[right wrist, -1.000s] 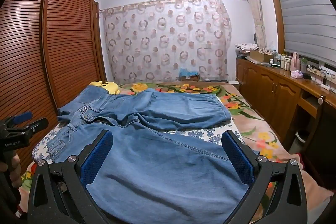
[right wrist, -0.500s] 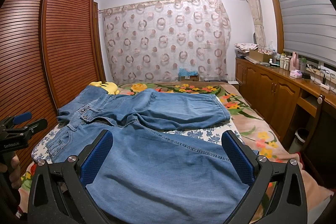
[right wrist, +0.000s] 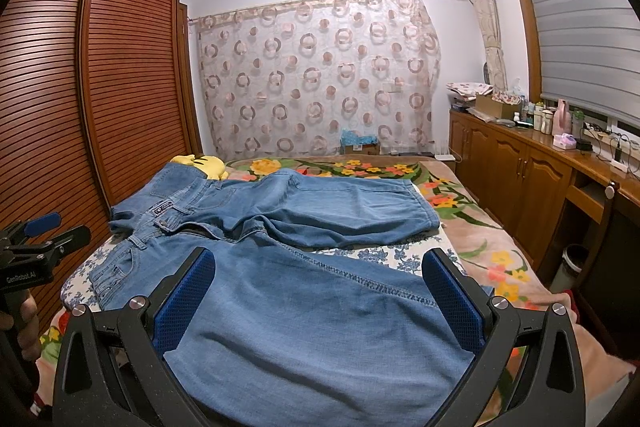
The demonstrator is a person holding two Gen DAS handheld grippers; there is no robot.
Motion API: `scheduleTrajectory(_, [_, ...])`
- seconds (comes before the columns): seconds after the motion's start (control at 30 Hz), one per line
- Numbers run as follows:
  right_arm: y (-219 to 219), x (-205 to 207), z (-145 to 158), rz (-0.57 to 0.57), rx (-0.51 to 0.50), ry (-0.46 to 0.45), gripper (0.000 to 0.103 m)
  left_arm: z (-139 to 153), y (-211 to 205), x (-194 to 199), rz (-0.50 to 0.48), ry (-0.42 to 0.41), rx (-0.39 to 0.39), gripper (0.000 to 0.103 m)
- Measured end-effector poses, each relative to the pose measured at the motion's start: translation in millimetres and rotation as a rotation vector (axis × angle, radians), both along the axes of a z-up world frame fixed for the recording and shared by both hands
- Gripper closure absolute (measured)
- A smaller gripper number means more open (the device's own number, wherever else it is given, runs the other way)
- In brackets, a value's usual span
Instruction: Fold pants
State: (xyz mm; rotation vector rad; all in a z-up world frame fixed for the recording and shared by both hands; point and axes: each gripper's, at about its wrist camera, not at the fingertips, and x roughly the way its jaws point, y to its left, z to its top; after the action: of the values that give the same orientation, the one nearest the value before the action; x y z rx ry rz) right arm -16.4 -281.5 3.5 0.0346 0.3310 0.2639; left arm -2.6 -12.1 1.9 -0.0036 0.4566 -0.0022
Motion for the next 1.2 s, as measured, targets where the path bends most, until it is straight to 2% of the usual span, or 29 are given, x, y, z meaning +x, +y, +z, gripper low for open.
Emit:
scheduleTrajectory(0.13, [0.1,0.1,0.1,0.001,0.000,0.000,0.000,8.4,-10.9,-6.7,-0.006,-0.005,0.001,0.000])
scheduleTrajectory(1.2, [-0.8,0.3,0.4,0.006,0.002,-0.008,0.000,8.2,-11.5,-8.3,-0.005,-0.010,0.003,0.000])
